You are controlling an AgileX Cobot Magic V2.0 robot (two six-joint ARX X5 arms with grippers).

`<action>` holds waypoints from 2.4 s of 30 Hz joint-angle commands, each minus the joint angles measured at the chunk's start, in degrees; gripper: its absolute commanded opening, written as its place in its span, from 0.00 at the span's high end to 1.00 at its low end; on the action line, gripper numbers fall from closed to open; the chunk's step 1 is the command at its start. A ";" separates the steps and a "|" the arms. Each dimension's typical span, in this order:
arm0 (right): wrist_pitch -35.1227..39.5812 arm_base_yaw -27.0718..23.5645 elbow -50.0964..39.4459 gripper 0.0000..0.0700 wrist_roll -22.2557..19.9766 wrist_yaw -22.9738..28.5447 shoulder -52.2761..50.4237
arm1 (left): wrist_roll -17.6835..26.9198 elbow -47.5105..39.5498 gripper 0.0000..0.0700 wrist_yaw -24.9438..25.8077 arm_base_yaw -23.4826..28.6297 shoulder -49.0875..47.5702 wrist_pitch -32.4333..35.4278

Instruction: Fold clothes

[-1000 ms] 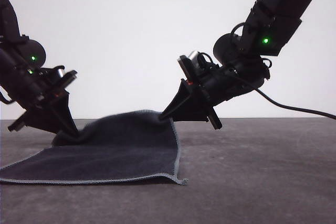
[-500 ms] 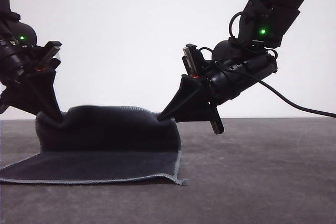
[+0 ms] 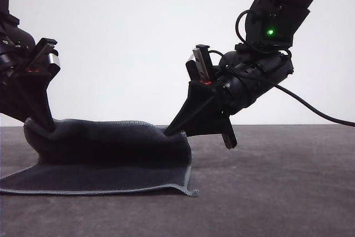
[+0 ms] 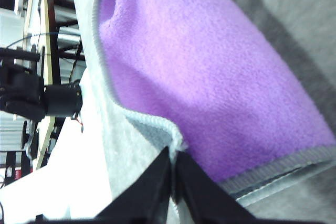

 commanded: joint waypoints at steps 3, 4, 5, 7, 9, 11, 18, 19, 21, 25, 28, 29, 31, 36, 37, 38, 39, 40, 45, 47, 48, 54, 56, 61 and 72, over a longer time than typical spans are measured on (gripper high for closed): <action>-1.03 0.53 1.22 0.99 -1.89 -0.20 0.42 | 1.30 0.99 1.00 0.25 0.11 0.68 -1.13; -1.42 0.55 1.22 0.99 -1.97 -0.20 0.42 | 1.30 1.00 1.00 0.26 0.11 0.68 -1.66; -1.86 0.55 1.22 0.99 -2.25 -0.20 0.42 | 1.30 0.99 1.00 0.24 0.09 0.68 -2.15; -3.12 0.55 1.22 0.99 -3.21 -0.20 0.42 | 1.30 0.98 1.00 0.26 0.09 0.68 -3.18; -3.74 0.55 1.22 0.99 -3.67 -0.20 0.42 | 1.29 0.98 0.99 0.26 0.09 0.68 -3.70; -4.05 0.54 1.22 0.99 -3.86 -0.22 0.42 | 1.24 0.98 0.96 0.26 0.09 0.68 -4.01; -4.79 0.53 1.22 0.70 -4.47 -2.35 0.42 | 1.02 0.98 0.64 2.21 0.09 0.68 -5.21; -4.86 0.53 1.22 0.67 -4.47 -2.34 0.42 | 1.05 0.98 0.62 2.93 0.09 0.68 -5.37; -4.93 0.51 1.22 0.67 -4.47 -2.35 0.42 | 1.17 0.98 0.60 3.80 0.09 0.68 -5.90; -4.93 0.47 1.22 0.67 -4.51 -2.31 0.42 | 1.25 0.98 0.60 4.59 0.11 0.68 -6.12; -5.00 0.45 1.22 0.64 -4.72 -2.26 0.36 | 1.25 1.01 0.60 4.57 0.14 0.66 -5.95; -5.18 0.40 1.22 0.62 -4.85 -2.22 0.10 | 1.22 1.01 0.60 4.57 0.18 0.57 -5.76; -5.66 0.25 1.22 0.61 -5.42 -1.88 -0.94 | 1.11 1.12 0.60 4.57 0.59 0.23 -5.40; -6.99 0.18 1.22 0.61 -5.73 5.04 -6.69 | -0.27 1.26 0.60 4.50 1.67 -3.53 -3.56; -7.15 0.19 1.22 0.61 -5.70 6.98 -8.43 | -0.54 1.27 0.60 4.47 1.92 -4.82 -2.93; -7.29 0.20 1.22 0.61 -5.63 8.53 -10.21 | -0.89 1.29 0.60 4.43 2.15 -6.22 -2.14; -7.46 0.20 1.22 0.61 -5.34 10.03 -12.26 | -1.59 1.29 0.60 3.91 2.42 -7.87 -1.11; -7.67 0.21 1.22 0.61 -4.91 11.49 -14.40 | -2.49 1.29 0.60 2.99 2.68 -9.62 -0.04; -11.84 0.27 1.22 0.61 -3.48 21.34 -25.40 | -5.41 1.29 0.60 -5.11 4.13 -18.51 1.71; -14.29 0.27 1.21 0.61 -2.44 26.74 -29.52 | -6.13 1.27 0.60 -7.74 5.02 -21.57 1.44; -15.46 0.27 1.10 0.61 -2.08 29.07 -31.49 | -6.57 1.28 0.60 -8.65 5.55 -22.86 1.43; -16.13 0.23 -4.21 0.61 2.16 34.68 -41.04 | -8.02 1.27 0.60 -9.44 9.07 -26.83 1.43; -13.72 0.23 -8.53 0.61 4.02 34.79 -43.02 | -8.30 1.23 0.60 -9.44 9.88 -26.84 1.32; 3.19 0.40 -24.55 0.61 13.21 31.42 -43.73 | -9.05 1.03 0.60 -9.42 10.29 -26.80 1.38; 41.37 3.78 -37.23 0.50 36.73 20.98 -26.68 | -9.50 1.03 0.60 -9.38 10.19 -26.80 1.46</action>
